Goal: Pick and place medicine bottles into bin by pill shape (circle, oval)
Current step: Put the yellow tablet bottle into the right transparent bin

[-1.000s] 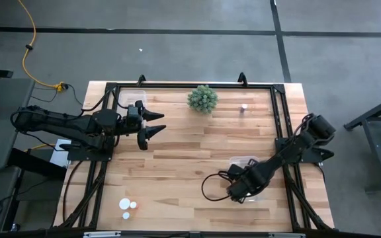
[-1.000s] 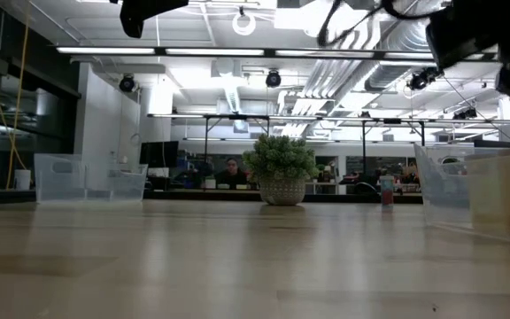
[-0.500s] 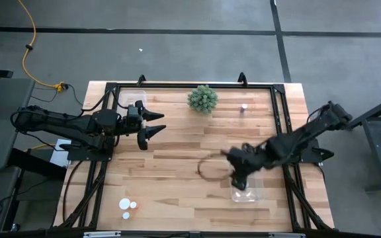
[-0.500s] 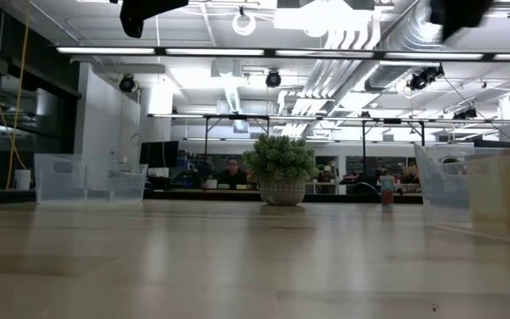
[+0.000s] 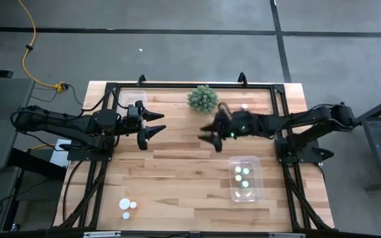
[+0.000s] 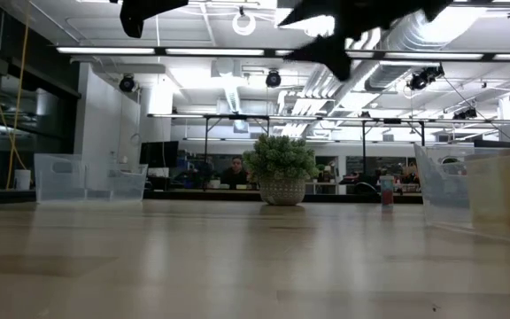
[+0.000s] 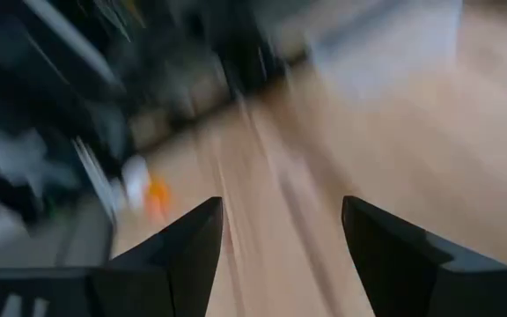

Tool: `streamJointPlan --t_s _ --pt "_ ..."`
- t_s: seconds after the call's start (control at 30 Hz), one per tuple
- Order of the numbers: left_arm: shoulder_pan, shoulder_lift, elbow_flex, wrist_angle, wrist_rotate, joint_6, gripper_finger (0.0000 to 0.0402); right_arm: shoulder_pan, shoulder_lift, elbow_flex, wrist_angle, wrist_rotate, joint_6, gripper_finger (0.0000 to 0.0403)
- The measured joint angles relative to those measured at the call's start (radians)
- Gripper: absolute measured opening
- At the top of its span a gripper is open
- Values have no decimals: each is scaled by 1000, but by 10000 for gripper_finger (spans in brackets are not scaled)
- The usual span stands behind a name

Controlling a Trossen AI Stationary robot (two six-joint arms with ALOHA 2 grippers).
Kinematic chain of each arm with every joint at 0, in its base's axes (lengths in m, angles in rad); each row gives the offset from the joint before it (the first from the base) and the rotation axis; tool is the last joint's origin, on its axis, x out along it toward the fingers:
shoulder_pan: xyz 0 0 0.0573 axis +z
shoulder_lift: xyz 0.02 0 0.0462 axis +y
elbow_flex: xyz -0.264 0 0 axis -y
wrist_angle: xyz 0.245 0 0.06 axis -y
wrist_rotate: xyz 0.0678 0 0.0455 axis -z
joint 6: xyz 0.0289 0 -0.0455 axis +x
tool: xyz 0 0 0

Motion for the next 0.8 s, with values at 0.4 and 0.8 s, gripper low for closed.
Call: streamJointPlan --t_s 0.4,0.8 --pt "0 0 0 -2 0 -23 217 -60 -1 -49 323 -7 -319 226" --pt "0 0 0 -4 0 -23 217 -31 -1 -49 318 -7 -415 226"
